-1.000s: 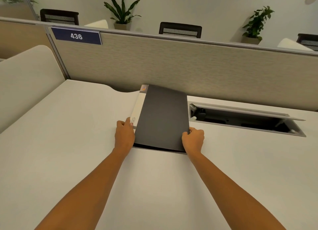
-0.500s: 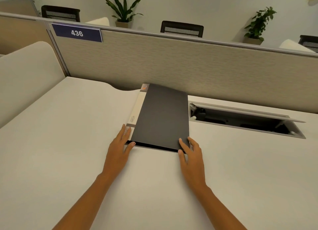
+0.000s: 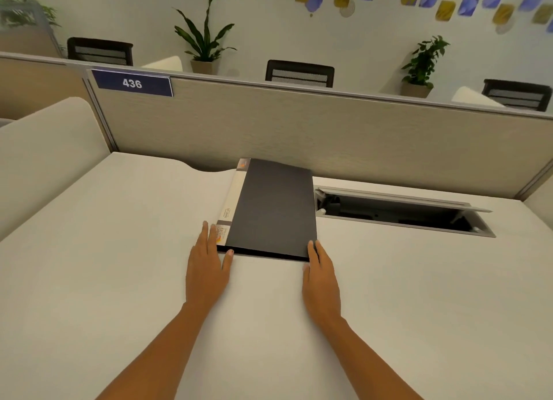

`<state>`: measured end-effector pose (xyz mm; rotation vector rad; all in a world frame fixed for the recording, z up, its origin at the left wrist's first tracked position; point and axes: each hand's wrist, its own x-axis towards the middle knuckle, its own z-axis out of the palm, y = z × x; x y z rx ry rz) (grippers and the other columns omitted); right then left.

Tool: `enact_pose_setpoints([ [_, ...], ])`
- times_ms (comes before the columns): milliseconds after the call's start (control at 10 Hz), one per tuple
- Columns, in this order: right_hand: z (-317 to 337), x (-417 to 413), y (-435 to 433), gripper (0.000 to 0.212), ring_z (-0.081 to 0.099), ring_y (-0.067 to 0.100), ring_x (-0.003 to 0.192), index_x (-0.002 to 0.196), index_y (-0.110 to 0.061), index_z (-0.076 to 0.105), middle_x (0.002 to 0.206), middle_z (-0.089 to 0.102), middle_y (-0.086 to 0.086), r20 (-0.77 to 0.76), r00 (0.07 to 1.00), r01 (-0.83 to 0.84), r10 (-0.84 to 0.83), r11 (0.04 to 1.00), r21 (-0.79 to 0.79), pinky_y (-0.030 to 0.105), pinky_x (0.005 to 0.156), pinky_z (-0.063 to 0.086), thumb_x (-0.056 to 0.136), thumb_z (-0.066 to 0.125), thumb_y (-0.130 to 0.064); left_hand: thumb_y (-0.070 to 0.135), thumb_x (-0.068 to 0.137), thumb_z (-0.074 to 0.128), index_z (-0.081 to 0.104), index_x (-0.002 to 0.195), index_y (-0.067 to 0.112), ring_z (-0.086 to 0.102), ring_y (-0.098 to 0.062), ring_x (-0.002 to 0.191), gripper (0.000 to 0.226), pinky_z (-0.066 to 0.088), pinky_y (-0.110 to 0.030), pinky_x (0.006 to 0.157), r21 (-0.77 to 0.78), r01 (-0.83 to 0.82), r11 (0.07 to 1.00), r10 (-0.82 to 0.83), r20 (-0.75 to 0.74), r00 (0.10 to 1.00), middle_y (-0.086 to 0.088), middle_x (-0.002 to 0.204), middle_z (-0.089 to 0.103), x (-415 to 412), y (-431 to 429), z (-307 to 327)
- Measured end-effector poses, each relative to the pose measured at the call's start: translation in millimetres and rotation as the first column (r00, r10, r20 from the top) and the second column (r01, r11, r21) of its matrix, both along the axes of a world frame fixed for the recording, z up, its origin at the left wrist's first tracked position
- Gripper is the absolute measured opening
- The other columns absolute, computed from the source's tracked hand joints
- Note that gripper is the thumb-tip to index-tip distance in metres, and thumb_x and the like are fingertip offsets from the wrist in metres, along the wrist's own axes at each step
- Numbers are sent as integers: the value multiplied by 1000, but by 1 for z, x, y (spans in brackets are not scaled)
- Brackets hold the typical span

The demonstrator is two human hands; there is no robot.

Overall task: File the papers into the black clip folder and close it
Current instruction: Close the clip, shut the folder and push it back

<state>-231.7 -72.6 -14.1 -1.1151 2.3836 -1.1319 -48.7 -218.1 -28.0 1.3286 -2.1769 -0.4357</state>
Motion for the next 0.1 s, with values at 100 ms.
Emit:
enact_pose_setpoints([
  [100, 0, 9, 12, 56, 15, 10, 146, 151, -23, 11, 159, 12, -9, -59, 998, 18, -18, 1000, 8, 25, 117, 15, 100, 34, -19, 36, 94, 44, 11, 149, 10, 19, -31, 143, 69, 22, -45, 115, -85, -27, 996, 31, 39, 999, -9, 159, 9, 3, 23, 2],
])
